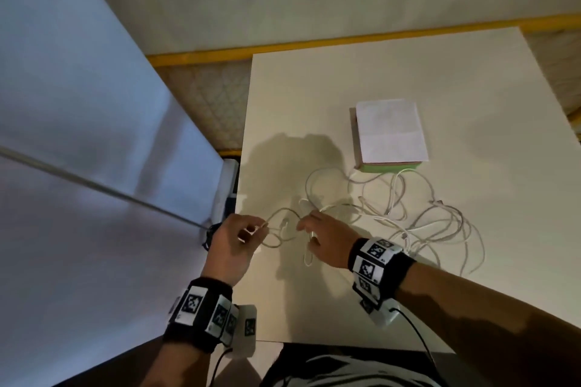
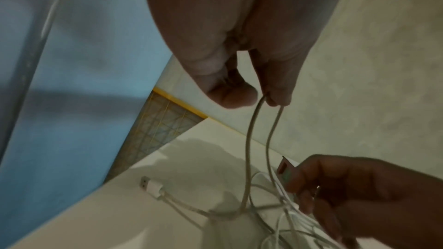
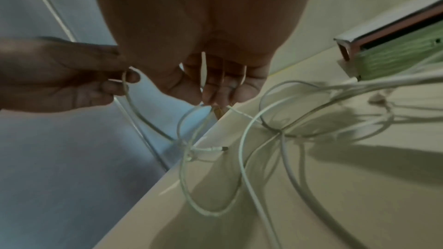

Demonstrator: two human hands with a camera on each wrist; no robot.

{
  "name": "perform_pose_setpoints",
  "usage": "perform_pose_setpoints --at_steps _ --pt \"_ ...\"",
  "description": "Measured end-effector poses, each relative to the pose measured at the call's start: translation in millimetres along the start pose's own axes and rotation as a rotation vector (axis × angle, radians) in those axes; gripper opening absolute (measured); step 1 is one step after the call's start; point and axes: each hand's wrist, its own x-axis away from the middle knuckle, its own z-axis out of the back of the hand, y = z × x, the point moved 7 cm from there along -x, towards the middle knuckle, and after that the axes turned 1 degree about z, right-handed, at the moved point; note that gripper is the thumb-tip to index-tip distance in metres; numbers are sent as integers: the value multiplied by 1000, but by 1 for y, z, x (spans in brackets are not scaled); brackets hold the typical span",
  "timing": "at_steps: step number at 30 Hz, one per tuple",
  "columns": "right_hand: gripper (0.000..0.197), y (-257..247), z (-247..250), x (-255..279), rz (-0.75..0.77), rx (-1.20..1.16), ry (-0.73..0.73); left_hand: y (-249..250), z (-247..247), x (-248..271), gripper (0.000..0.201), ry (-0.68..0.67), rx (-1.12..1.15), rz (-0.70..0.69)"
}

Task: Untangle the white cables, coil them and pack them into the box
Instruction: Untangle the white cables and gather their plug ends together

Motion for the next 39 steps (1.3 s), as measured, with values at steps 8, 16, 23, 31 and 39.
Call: perform_pose_setpoints --at_steps 8,16,23,31,39 --pt "21 16 16 -27 -111 -38 161 -53 -49 32 13 -396 -260 -129" --pt "19 -16 6 -64 -106 23 89 -131 -42 26 52 -182 341 595" --pt "26 -8 -26 -73 -232 185 -149 -154 -35 3 11 -252 3 684" --pt "27 2 -30 -54 -233 163 -110 -146 -38 -21 12 -373 -516 302" --pt "37 -30 -64 -39 81 624 -347 -126 -20 -19 6 -198 -35 382"
